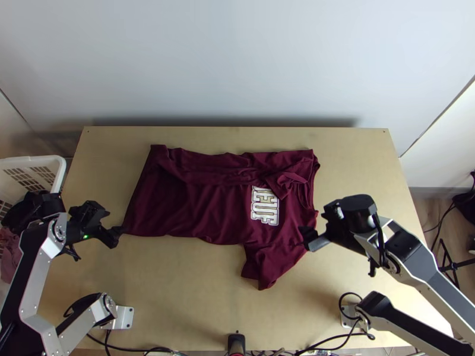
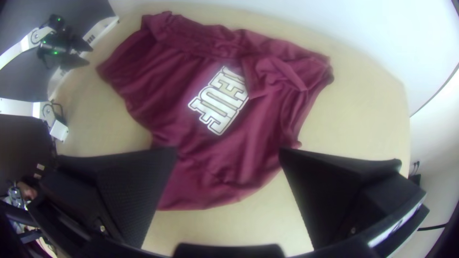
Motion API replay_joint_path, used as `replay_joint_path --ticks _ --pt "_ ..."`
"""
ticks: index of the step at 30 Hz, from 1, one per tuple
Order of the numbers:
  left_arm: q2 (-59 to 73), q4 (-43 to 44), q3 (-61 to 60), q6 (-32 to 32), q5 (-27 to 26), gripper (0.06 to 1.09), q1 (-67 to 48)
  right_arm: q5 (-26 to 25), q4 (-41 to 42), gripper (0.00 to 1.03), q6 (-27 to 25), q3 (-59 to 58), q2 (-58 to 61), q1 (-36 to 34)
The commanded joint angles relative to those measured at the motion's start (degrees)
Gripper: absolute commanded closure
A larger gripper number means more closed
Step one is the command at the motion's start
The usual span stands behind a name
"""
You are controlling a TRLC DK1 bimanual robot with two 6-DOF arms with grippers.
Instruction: Fold the t-shirt
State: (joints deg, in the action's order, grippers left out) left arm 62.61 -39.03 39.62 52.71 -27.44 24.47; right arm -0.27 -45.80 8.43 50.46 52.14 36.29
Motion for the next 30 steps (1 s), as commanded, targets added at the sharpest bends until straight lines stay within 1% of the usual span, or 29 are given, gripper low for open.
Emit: replay_joint_path --ticks 1,8,14,19,25,30 --pt "3.9 -3.8 -0.3 1.1 -0.6 0.11 1.4 1.9 -1.9 0.05 1.2 -1.6 -1.6 1.1" --pt "8.6 -4.9 -0.1 -0.7 -1.3 0.11 0.9 4.0 -3.4 0.05 1.9 -2.7 -1.5 2.5" --pt "10.6 -3.8 -0.1 -0.3 -0.9 0.11 0.8 4.8 -3.1 0.05 2.6 -6.4 -2.2 2.9" --pt "12.0 -2.1 0.5 -0.4 -0.6 0.11 1.3 8.0 -2.7 0.05 4.3 -6.9 -2.2 3.0" --pt "13.2 -0.1 1.2 -0.8 -0.2 0.11 1.2 15.7 -2.9 0.05 8.1 -10.2 -2.1 6.5" --pt "13.5 0.5 1.0 -1.9 0.4 0.11 0.5 16.7 -2.4 0.05 8.3 -11.5 0.1 11.6"
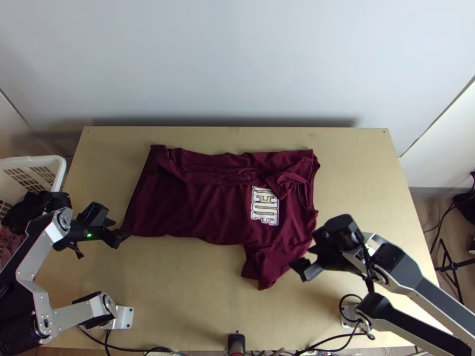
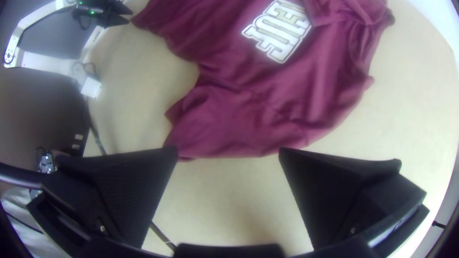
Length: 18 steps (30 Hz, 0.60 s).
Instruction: Fold the t-shirt
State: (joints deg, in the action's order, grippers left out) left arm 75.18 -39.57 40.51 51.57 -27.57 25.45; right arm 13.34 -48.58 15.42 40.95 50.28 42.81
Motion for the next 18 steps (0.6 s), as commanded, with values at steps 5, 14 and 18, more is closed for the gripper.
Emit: replay_joint_path --ticks 5,14,18 --pt "0.9 1.4 0.1 -1.9 0.5 0.11 -0.9 3.3 1.5 0.05 0.9 -1.4 6.1 10.1" --pt "0.9 2.7 -0.3 -3.0 0.5 0.11 -1.1 3.7 9.6 0.05 2.0 -2.9 14.3 14.8" --pt "1.8 3.6 -0.4 -3.4 0.5 0.11 -1.1 3.6 11.1 0.05 2.3 -2.5 17.4 15.6"
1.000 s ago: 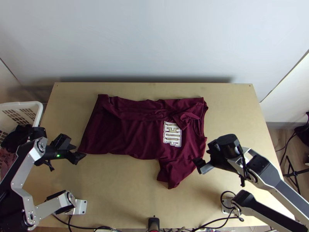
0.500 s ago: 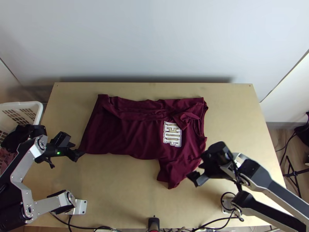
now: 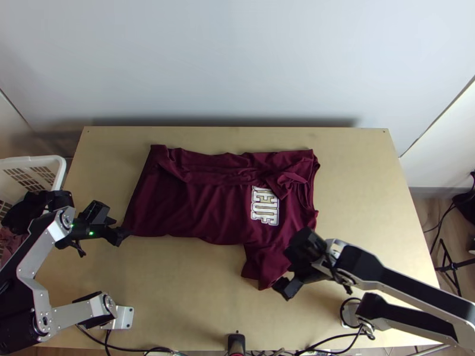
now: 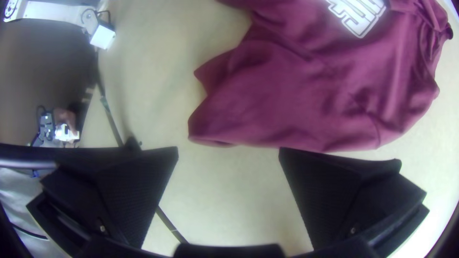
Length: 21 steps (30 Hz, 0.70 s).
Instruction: Fold the t-shirt
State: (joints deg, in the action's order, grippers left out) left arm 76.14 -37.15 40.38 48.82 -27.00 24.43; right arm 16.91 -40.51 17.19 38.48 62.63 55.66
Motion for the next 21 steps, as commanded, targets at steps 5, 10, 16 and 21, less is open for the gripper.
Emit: replay_joint_path --ticks 5,10,16,21 --pt "1.6 2.1 -0.5 -1.0 -0.1 0.11 -0.6 0.1 4.2 0.05 0.8 1.0 7.8 3.6" --pt "2.9 3.2 -0.3 -1.0 -0.1 0.11 -0.6 0.1 6.4 0.05 2.0 1.2 10.2 3.7" --pt "4.3 4.9 -0.2 -2.4 0.0 0.11 -1.7 -0.1 8.1 0.05 2.6 3.4 15.6 3.5" --pt "4.5 4.9 -0.5 -2.8 0.2 0.11 -2.5 -0.1 8.7 0.07 2.7 4.8 17.8 3.8"
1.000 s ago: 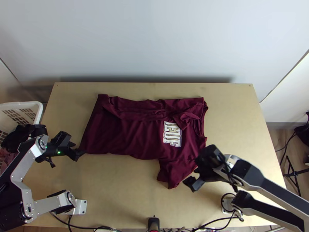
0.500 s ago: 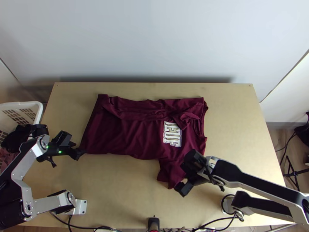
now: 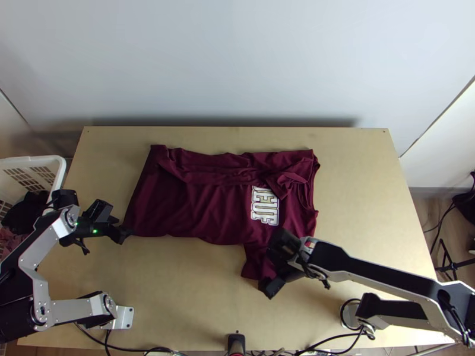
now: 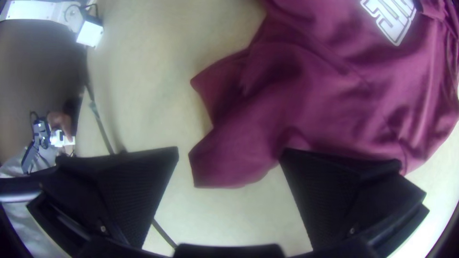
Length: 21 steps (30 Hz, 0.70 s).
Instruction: Fold the t-shirt
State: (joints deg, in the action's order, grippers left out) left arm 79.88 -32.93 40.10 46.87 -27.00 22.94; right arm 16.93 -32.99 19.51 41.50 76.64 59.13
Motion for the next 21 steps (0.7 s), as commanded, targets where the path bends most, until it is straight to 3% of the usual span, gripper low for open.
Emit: replay_joint_path --ticks 1,3,5,6,9,21 --pt "0.9 0.8 -0.2 -1.1 0.2 0.11 -1.4 -0.1 1.4 0.07 0.4 2.0 4.2 0.3" --pt "1.1 1.4 -0.4 -2.3 0.3 0.11 -2.3 -0.6 1.4 0.15 0.4 2.9 4.9 0.2" --pt "1.3 1.9 -0.6 -2.7 1.3 0.22 -3.3 -1.3 1.2 0.19 0.4 3.6 5.1 0.3" --pt "1.8 2.3 -0.5 -2.7 1.9 0.35 -3.9 -1.7 1.0 0.34 0.4 3.9 5.1 0.5" --pt "2.8 2.3 0.3 -2.4 2.1 1.06 -4.7 -6.6 1.1 0.99 -0.9 5.4 5.1 1.1" --pt "-4.9 -4.7 2.4 -3.4 1.8 1.05 -4.7 -7.2 -0.2 0.99 -1.6 7.5 4.7 1.0"
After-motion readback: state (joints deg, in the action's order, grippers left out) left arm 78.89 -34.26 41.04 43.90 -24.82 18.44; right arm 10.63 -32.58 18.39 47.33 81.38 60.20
